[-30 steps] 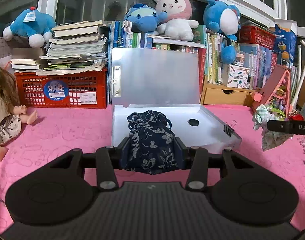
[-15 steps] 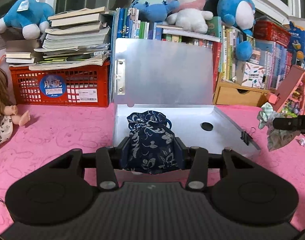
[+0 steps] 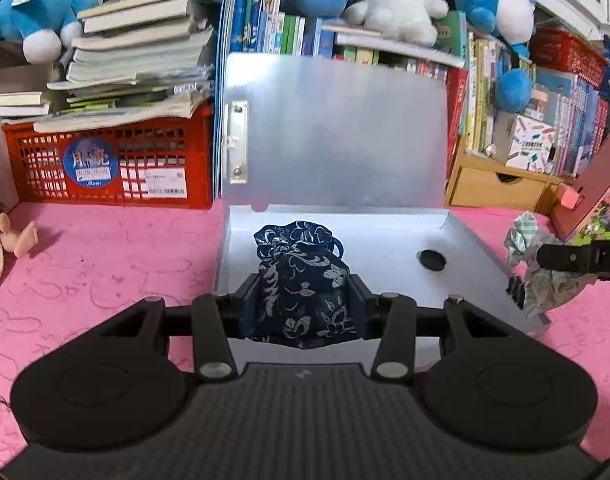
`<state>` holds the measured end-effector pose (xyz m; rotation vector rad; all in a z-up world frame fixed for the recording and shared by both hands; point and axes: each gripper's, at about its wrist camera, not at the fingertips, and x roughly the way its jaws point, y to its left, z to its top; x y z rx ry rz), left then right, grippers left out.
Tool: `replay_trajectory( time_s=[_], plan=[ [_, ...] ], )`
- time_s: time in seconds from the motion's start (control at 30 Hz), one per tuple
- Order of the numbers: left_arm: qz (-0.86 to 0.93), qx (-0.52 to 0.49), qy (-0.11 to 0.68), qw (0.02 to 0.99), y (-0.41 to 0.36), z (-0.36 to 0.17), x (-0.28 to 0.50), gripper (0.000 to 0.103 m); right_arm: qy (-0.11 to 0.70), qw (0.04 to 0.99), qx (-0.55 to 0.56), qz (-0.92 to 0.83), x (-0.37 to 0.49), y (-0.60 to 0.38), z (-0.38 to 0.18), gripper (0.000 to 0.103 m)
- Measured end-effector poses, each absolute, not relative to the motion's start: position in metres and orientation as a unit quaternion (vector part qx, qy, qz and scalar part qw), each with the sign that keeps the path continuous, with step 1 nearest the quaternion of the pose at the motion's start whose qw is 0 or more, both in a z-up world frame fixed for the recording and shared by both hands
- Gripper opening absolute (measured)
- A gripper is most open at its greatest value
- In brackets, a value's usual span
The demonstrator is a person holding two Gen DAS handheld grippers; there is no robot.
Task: Organize objects
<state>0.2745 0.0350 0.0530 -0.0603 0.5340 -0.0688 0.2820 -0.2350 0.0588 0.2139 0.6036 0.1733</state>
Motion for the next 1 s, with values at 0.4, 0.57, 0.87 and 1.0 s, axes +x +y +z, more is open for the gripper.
replay_trajectory(
  time_s=[0.4, 0.57, 0.87, 1.0],
  plan=[
    [-0.029, -0.023, 0.294, 0.955, 0.037, 0.034, 0.300, 0.051, 0.323, 0.939, 0.087, 0.087, 0.308, -0.215, 0.045, 0.041],
    [-0.029, -0.024, 0.302, 0.953, 0.036, 0.029, 0.308, 0.051, 0.330, 0.937, 0.077, 0.087, 0.315, -0.208, 0.040, 0.041],
    [-0.027, -0.021, 0.320, 0.947, 0.035, 0.017, 0.318, 0.051, 0.346, 0.932, 0.065, 0.089, 0.325, -0.195, 0.029, 0.041],
    [-0.028, -0.024, 0.322, 0.946, 0.035, 0.014, 0.321, 0.051, 0.352, 0.930, 0.066, 0.087, 0.329, -0.193, 0.024, 0.041]
  ],
)
